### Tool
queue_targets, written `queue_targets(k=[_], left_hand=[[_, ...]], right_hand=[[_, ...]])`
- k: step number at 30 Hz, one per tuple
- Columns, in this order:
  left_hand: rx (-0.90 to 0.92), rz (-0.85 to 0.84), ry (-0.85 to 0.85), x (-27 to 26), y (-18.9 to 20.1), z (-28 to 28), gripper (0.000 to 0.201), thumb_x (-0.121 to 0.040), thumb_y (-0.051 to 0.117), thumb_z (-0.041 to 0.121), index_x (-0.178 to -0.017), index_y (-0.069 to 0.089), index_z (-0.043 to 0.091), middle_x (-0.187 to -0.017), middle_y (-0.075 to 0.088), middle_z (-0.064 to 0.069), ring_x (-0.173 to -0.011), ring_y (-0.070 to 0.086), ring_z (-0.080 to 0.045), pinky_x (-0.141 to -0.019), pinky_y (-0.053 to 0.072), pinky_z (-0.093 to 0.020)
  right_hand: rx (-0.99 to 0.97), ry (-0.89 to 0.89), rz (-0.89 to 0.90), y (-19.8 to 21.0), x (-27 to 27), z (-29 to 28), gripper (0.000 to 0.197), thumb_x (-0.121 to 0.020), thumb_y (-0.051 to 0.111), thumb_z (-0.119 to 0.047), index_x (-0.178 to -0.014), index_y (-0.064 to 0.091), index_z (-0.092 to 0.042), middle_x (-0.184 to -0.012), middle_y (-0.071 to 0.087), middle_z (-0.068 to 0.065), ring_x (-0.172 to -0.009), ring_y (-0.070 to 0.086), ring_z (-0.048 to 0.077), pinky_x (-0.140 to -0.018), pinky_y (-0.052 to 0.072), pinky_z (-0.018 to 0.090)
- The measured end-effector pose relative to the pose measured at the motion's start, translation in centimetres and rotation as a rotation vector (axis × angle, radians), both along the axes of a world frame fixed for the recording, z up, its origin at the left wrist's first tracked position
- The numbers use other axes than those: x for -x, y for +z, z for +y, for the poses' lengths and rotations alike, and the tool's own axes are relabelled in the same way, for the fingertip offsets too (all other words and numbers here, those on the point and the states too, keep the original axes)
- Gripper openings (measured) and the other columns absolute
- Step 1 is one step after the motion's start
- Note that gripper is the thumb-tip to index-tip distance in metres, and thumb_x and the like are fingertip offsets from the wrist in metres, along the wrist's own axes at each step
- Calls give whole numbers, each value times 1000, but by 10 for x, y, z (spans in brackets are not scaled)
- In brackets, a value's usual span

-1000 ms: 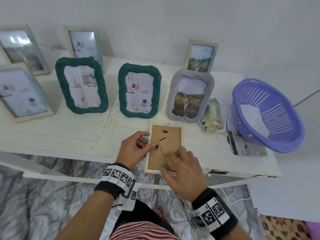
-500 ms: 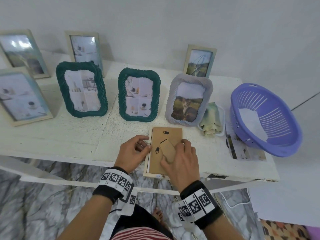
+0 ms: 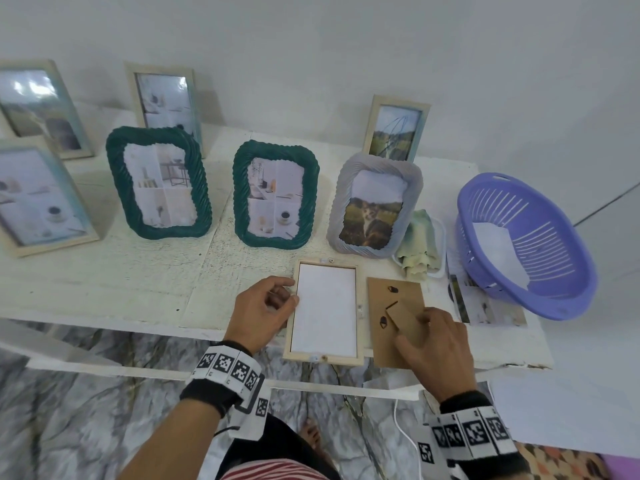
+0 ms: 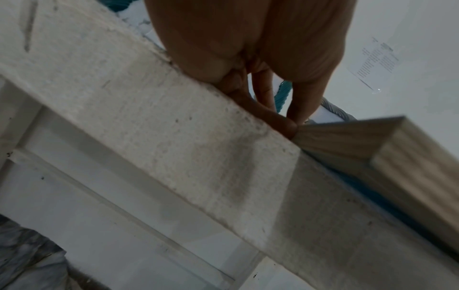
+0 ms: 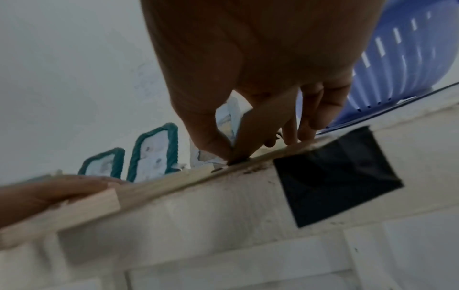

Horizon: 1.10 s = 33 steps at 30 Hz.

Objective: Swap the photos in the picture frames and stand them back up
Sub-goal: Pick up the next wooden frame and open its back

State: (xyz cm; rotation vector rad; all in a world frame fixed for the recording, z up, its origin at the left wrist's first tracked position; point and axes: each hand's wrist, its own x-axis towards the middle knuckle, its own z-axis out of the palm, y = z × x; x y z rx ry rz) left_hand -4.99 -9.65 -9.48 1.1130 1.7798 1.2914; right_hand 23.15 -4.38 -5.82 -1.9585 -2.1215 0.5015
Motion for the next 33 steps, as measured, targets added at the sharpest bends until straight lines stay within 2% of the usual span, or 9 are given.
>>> queue_targets(k=[3,7,9,11,14,16,18,23,33], left_hand=[[-4,-24,-1,0,0,0,19,-84,75,11,-101,70,17,-79,67,-4,-67,60,-11,-62,55,-23],[-4,-50,0,0,-1,0,20,-83,75,11,-101,71,17,-80,67,-5,-66,60,-12,-59,56,-25],[-1,-63,1,0,-1,0,20,-83,76,11,-101,71,18,-80,67,-5,-66,60,-12,-57,57,-28],[2,-72,-1,1,0,0,20,-83,76,11,-101,70,18,-80,66,-5,-66,60,-12,-56,56,-27],[5,-92,-3,0,2,-1,21,-83,76,11,-101,70,19,-80,66,-6,-67,60,-12,-54,56,-27],[8,-93,-3,0,2,-1,21,-83,76,12,-101,71,19,-80,66,-6,-67,61,-12,-54,56,-27],[6,-86,-3,0,3,-1,20,-83,76,12,-101,71,19,-79,66,-6,-67,60,-10,-55,56,-25],[-3,-88,-2,0,2,0,20,-83,76,11,-101,71,18,-79,66,-3,-66,60,-7,-55,56,-25],[-10,-64,-10,2,-1,1,20,-83,76,13,-101,71,20,-79,66,-3,-68,61,-11,-55,55,-25]], right_hand=[[-26,37,-72,-8,-4,-1,43,-75,71,-34,-107,59,-7,-116,58,10,-97,49,31,-81,44,41],[-82,48,-115,-1,14,-4,51,-77,65,-43,-117,58,-12,-130,51,13,-112,46,37,-88,44,47],[-166,160,-42,3,31,-7,51,-78,56,-48,-116,57,-13,-130,51,16,-111,48,39,-86,46,48],[-168,314,-12,3,51,-10,62,-78,50,-56,-123,54,-14,-135,49,19,-120,47,39,-93,46,49],[-39,452,-32,0,77,-12,86,-75,45,-74,-148,30,-30,-156,23,18,-143,20,39,-111,28,52],[67,519,-145,-1,89,-8,100,-69,40,-84,-152,4,-41,-161,-3,15,-147,-2,39,-117,12,50],[117,546,-230,-2,95,-5,108,-65,38,-90,-150,-9,-43,-160,-15,15,-146,-11,40,-118,4,50],[135,536,-302,-7,102,1,114,-60,37,-94,-150,-10,-42,-158,-16,20,-145,-8,42,-118,7,53],[209,538,-309,-6,111,9,128,-49,36,-96,-150,-15,-35,-156,-20,22,-144,-12,45,-116,1,55]])
